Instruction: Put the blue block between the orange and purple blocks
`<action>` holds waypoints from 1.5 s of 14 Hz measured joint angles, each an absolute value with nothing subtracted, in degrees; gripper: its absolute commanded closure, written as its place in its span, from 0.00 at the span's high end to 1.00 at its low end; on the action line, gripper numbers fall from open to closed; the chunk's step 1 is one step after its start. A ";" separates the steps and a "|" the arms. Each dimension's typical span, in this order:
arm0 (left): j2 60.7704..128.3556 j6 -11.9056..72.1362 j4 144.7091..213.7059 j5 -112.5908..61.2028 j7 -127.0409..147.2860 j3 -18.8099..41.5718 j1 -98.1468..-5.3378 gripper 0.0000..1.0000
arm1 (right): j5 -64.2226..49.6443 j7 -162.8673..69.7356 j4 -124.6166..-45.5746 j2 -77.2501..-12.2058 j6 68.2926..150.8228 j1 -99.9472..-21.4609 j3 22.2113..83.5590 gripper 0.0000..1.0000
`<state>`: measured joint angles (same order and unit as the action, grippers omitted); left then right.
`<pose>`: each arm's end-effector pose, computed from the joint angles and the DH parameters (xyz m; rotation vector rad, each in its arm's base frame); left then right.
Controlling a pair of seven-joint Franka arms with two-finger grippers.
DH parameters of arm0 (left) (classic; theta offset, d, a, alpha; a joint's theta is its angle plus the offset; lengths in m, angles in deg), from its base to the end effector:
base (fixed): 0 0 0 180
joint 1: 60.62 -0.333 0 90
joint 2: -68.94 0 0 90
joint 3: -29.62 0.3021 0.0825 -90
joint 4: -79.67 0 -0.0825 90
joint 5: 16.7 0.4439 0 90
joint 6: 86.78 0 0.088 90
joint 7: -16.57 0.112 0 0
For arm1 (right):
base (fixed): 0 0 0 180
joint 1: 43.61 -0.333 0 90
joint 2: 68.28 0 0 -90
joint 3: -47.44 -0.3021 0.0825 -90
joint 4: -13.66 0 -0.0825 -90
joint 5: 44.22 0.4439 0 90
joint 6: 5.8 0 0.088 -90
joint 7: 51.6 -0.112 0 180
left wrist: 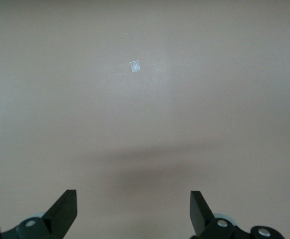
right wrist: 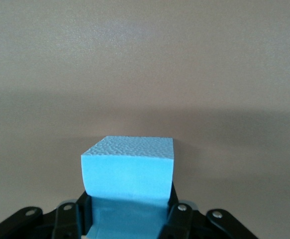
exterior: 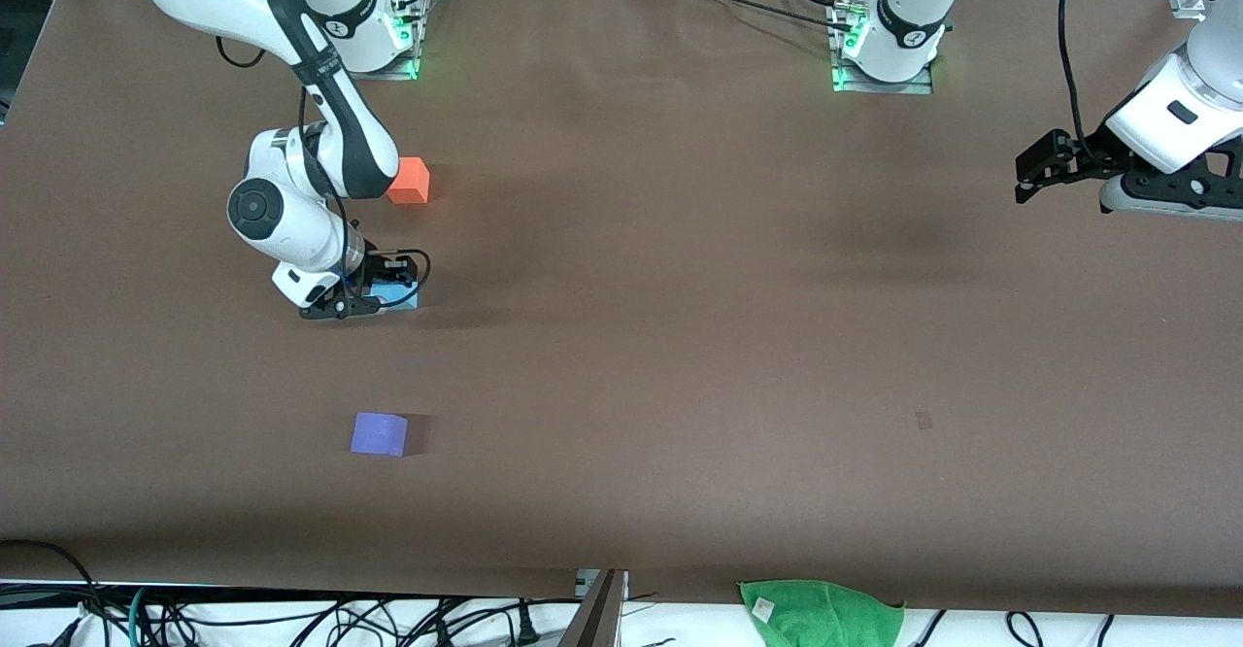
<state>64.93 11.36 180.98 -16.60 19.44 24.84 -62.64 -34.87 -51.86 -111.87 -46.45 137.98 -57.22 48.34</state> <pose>0.6009 -0.0300 0.5547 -3.1302 0.1540 -0.0226 0.5647 0.1261 0.1362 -3.0582 -0.1277 0.1092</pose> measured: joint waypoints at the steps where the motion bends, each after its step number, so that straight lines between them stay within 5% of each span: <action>1: 64.93 11.36 180.98 -16.60 19.44 24.84 -62.64 1.00 | -34.84 -51.87 -111.87 -46.45 137.99 -57.22 48.34 0.85; 2: 64.93 11.36 180.98 -16.60 19.44 24.84 -62.64 1.00 | -34.81 -51.87 -111.86 -46.45 137.99 -57.22 48.34 0.97; 7: 64.93 11.36 180.98 -16.60 19.44 24.84 -62.64 1.00 | -34.80 -51.87 -110.57 -46.87 137.35 -57.22 48.33 0.99; 11: 64.93 11.36 180.97 -16.60 19.44 24.84 -62.64 1.00 | -34.59 -53.16 -106.50 -52.28 129.11 -57.22 48.43 0.99; 15: 64.93 11.36 180.97 -16.60 19.44 24.84 -62.64 1.00 | -34.63 -53.50 -96.37 -60.76 109.39 -57.16 50.25 0.99; 21: 64.93 11.36 180.97 -16.60 19.44 24.84 -62.64 1.00 | -35.21 -53.46 -76.29 -61.91 83.53 -56.64 53.58 0.99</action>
